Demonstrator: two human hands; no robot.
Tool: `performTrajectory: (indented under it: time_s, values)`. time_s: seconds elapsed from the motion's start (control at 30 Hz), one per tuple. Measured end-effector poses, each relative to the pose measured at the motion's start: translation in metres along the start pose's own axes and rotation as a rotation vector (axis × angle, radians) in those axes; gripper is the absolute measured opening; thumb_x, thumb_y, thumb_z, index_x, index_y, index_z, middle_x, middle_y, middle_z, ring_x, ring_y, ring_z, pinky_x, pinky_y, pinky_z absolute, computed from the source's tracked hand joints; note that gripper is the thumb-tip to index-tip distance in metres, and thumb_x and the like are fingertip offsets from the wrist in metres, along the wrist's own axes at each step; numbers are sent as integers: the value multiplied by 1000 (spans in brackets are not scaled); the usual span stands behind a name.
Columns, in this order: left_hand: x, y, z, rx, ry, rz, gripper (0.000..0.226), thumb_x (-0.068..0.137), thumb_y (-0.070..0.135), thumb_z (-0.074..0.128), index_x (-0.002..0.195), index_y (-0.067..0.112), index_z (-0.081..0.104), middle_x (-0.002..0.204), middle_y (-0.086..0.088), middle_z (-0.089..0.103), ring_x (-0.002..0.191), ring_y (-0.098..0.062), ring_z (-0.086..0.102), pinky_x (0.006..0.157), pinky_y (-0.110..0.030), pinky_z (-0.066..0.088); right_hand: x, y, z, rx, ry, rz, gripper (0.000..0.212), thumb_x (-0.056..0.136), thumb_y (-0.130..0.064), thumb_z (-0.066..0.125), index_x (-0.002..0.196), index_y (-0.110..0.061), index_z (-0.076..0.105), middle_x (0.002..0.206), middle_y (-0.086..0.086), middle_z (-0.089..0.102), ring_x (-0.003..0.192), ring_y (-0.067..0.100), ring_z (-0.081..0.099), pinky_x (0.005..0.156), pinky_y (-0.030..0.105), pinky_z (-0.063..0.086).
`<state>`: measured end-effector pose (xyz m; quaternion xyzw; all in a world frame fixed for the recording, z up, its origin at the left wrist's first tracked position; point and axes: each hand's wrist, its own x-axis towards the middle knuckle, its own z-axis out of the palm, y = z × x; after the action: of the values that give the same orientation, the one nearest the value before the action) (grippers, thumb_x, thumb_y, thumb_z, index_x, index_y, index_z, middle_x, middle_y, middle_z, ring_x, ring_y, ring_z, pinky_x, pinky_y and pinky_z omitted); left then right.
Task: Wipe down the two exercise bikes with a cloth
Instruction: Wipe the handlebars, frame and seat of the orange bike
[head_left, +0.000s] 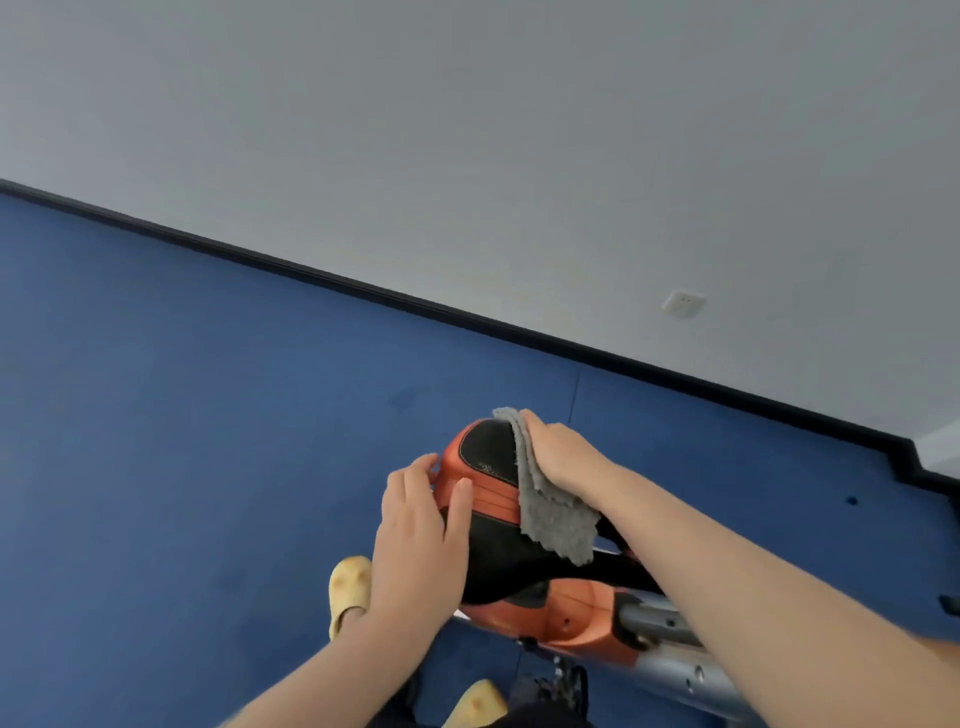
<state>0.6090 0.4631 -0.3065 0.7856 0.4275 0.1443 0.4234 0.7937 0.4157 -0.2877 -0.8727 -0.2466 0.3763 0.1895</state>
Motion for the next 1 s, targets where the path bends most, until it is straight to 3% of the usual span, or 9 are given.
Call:
performTrajectory:
  time_s: [0.13, 0.23, 0.3, 0.4, 0.5, 0.57, 0.7, 0.87, 1.0]
  values:
    - [-23, -12, -6, 22, -29, 42, 60, 83, 65, 40, 133, 31, 38, 118, 19, 40, 115, -2, 40, 94, -30, 42, -2, -35, 23, -216, 200, -411, 47, 98, -54, 22, 93, -30, 62, 102, -11, 63, 100, 16, 57, 76, 37, 43]
    - [-30, -14, -9, 64, -49, 36, 67, 83, 65, 39, 139, 31, 35, 119, 15, 44, 114, -7, 43, 96, -33, 42, -15, -21, 14, -282, 123, -836, 30, 98, -50, 37, 106, -35, 61, 110, -21, 60, 107, 5, 50, 85, 28, 42]
    - [-28, -10, -9, 130, -50, 24, 68, 82, 67, 35, 139, 30, 33, 120, 14, 45, 115, -7, 44, 93, -30, 40, -8, -22, 2, -219, -21, -746, 26, 100, -47, 39, 107, -34, 61, 110, -20, 59, 113, 5, 49, 93, 29, 42]
    - [-26, -10, -9, 210, -63, 12, 67, 83, 70, 31, 138, 32, 32, 125, 15, 46, 119, -6, 44, 93, -27, 38, 5, -44, 6, -235, -32, -438, 43, 99, -49, 34, 85, -20, 62, 87, -7, 64, 92, 16, 60, 84, 42, 49]
    - [-27, -13, -10, 239, -88, 9, 70, 80, 72, 27, 135, 30, 34, 123, 15, 46, 118, -7, 44, 92, -26, 37, 2, -47, 19, -523, 48, -754, 41, 92, -57, 33, 85, -29, 63, 93, -13, 62, 92, 13, 53, 74, 36, 45]
    - [-26, -12, -9, 269, -77, 29, 71, 80, 74, 24, 135, 30, 34, 122, 16, 46, 116, -7, 45, 94, -26, 38, 2, -49, 8, -585, -115, -858, 38, 89, -62, 36, 89, -39, 65, 96, -19, 61, 93, 4, 48, 79, 33, 43]
    - [-22, -12, -9, 379, -70, 49, 75, 79, 76, 17, 138, 31, 32, 125, 17, 46, 117, -7, 44, 94, -27, 36, 15, -70, -3, -391, -269, -431, 49, 92, -57, 47, 52, -29, 52, 63, -11, 47, 67, 8, 46, 68, 30, 36]
    - [-24, -16, -9, 362, -88, 48, 72, 79, 74, 20, 130, 27, 38, 122, 15, 48, 114, -7, 45, 94, -27, 37, -3, -50, 21, -638, -16, -880, 47, 87, -67, 34, 90, -37, 70, 96, -19, 63, 93, 2, 49, 82, 33, 37]
    - [-23, -13, -11, 334, -110, 63, 74, 80, 74, 19, 138, 30, 32, 126, 17, 45, 117, -5, 44, 97, -27, 36, 11, -55, 4, -323, -187, -561, 48, 86, -66, 46, 82, -27, 72, 90, -11, 70, 89, 7, 61, 84, 34, 48]
